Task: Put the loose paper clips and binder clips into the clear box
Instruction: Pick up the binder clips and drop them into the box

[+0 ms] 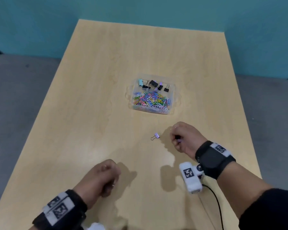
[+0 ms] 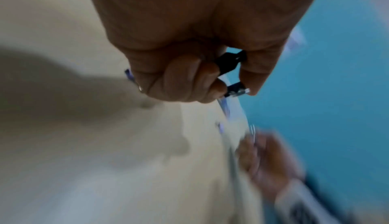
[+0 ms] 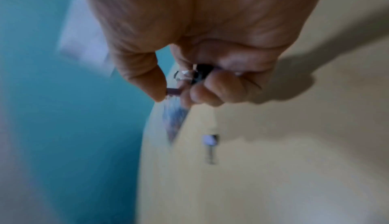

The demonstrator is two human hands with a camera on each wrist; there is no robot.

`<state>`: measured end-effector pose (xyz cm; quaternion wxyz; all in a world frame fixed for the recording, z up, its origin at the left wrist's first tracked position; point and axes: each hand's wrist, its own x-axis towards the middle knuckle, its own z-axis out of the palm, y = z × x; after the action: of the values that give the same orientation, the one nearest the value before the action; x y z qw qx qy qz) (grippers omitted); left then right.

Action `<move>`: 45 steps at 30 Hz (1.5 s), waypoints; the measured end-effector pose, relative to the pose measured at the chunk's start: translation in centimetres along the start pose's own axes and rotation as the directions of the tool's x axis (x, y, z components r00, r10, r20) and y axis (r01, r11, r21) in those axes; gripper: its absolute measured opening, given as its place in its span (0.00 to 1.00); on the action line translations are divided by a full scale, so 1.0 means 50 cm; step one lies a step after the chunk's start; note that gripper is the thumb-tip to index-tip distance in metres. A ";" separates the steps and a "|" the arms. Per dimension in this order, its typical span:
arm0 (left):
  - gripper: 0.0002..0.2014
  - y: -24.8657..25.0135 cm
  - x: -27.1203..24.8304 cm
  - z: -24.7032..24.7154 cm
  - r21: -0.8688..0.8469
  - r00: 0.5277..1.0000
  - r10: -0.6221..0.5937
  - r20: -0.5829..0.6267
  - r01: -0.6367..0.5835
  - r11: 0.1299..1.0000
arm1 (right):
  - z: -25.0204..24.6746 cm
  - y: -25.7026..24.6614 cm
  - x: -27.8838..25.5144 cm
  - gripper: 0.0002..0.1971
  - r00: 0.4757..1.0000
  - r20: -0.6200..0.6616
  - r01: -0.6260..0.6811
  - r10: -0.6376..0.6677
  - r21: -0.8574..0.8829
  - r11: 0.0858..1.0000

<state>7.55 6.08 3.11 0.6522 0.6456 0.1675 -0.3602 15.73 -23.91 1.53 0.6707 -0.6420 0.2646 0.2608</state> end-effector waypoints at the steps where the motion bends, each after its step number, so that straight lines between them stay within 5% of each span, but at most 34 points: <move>1: 0.17 0.004 -0.002 -0.009 -0.249 0.999 -0.026 0.032 0.034 0.968 | -0.006 -0.001 -0.006 0.05 0.997 0.066 -0.060 0.043 0.287 0.956; 3: 0.21 0.012 -0.005 -0.025 -0.502 0.998 -0.035 0.059 0.060 0.863 | -0.012 0.000 -0.008 0.07 0.989 0.140 -0.104 0.036 0.516 0.850; 5: 0.25 0.014 0.001 -0.040 -0.585 0.999 -0.037 -0.004 0.028 0.811 | -0.007 0.000 0.003 0.02 0.991 0.130 -0.092 0.032 0.485 0.869; 9: 0.06 0.017 0.010 -0.064 -0.533 0.985 -0.015 -0.173 -0.081 0.842 | 0.019 -0.007 0.033 0.13 0.998 -0.043 -0.026 0.037 0.234 0.972; 12: 0.09 0.006 0.009 -0.085 -0.224 0.955 0.043 -0.293 -0.112 0.968 | 0.034 -0.006 0.035 0.08 0.985 -0.100 0.112 -0.140 -0.248 0.962; 14: 0.10 -0.005 0.003 -0.103 0.251 0.925 0.160 -0.344 -0.074 0.965 | 0.039 -0.009 0.029 0.03 0.965 -0.003 0.192 -0.263 -0.673 0.714; 17: 0.04 -0.023 -0.007 -0.117 0.817 0.968 0.161 -0.191 0.066 0.572 | 0.050 -0.016 0.019 0.07 0.963 0.204 0.240 -0.178 -0.949 0.206; 19: 0.06 -0.043 -0.011 -0.114 0.931 0.991 0.099 -0.091 0.049 0.362 | 0.057 -0.020 0.018 0.09 0.956 0.265 0.275 -0.127 -0.959 0.069; 22: 0.08 -0.060 -0.018 -0.093 0.975 0.992 0.126 -0.021 -0.008 0.222 | 0.062 -0.021 0.026 0.07 0.932 0.340 0.338 -0.126 -0.940 -0.036; 31: 0.10 -0.047 -0.018 -0.071 0.987 0.995 0.098 0.020 -0.035 0.156 | 0.064 -0.025 0.046 0.07 0.953 0.277 0.291 -0.126 -0.950 0.116; 35: 0.09 -0.042 -0.010 -0.069 0.984 0.995 0.092 0.023 -0.039 0.173 | 0.071 -0.070 0.052 0.04 0.952 0.202 0.279 -0.230 -0.879 0.386; 37: 0.09 -0.043 -0.006 -0.071 0.979 0.994 0.106 0.021 -0.042 0.201 | 0.069 -0.127 0.075 0.04 0.937 0.181 0.306 -0.299 -0.838 0.452; 41: 0.09 -0.055 0.006 -0.081 0.967 0.993 0.119 0.003 -0.033 0.252 | 0.058 -0.252 0.150 0.04 0.905 0.070 0.280 -0.419 -0.841 0.463; 45: 0.09 -0.049 0.016 -0.075 0.961 0.992 0.120 -0.032 -0.003 0.277 | 0.056 -0.310 0.229 0.06 0.912 0.016 0.174 -0.409 -0.919 0.353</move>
<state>7.35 9.69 0.40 0.1385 0.9303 -0.0756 -0.3312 34.75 -21.60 4.96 0.2180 -0.9612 0.0328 0.1659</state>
